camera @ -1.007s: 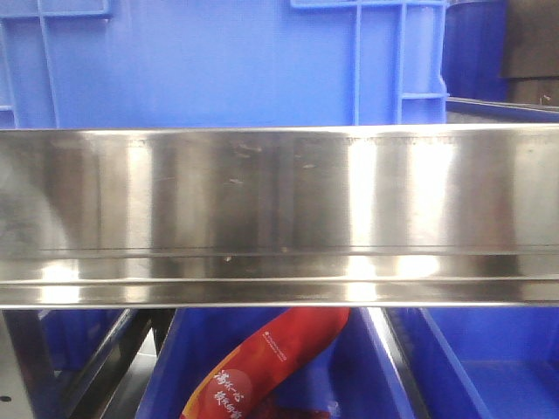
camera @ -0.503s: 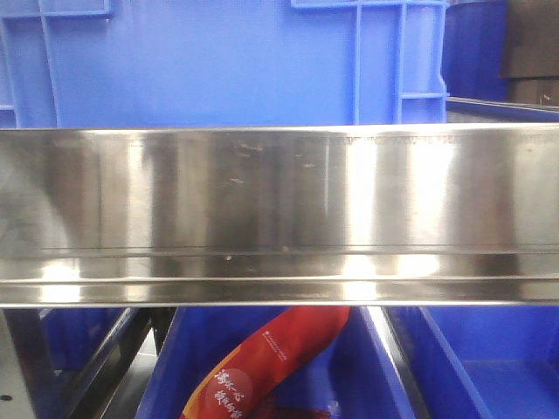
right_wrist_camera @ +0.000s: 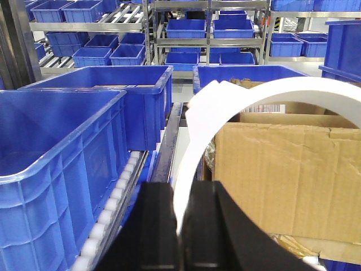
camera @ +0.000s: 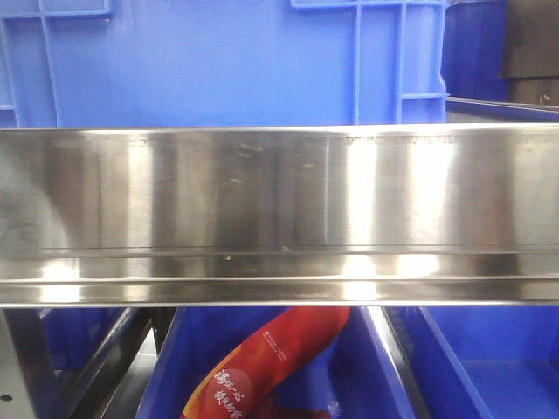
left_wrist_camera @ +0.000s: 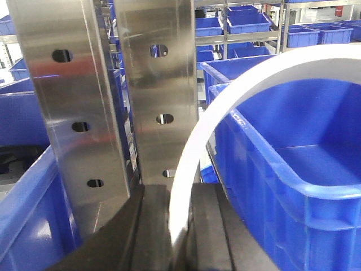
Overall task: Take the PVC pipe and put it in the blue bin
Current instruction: 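Move the held pipe over an open blue bin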
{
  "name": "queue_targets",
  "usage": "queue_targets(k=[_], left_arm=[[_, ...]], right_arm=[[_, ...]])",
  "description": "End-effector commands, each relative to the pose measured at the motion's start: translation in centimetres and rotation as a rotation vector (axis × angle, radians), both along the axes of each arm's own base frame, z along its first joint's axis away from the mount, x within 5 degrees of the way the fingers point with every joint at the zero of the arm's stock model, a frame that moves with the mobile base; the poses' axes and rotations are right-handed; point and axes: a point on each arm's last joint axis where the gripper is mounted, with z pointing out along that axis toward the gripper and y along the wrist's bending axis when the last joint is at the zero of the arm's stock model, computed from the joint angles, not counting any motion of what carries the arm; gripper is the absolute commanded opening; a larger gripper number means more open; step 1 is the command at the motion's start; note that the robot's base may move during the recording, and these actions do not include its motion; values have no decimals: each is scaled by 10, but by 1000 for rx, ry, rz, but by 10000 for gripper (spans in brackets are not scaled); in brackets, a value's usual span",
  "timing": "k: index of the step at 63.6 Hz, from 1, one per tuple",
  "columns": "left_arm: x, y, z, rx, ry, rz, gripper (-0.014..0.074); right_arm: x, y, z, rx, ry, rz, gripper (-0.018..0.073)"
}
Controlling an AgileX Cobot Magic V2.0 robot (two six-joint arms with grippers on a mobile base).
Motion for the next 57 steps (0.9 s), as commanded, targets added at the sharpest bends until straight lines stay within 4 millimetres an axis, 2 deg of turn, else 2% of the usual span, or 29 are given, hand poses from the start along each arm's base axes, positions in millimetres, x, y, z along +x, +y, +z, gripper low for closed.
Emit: queue_targets(k=[1,38,57], left_arm=[[-1,0,3,-7,-32,-2,-111],[-1,0,3,-7,-34,-2,-111],[-1,0,10,-9,-113,-6,-111]], right_arm=[[-2,0,4,-13,-32,-5,-168],[-2,0,6,-16,-52,-8,-168],[-2,0,6,-16,-54,-8,-168]])
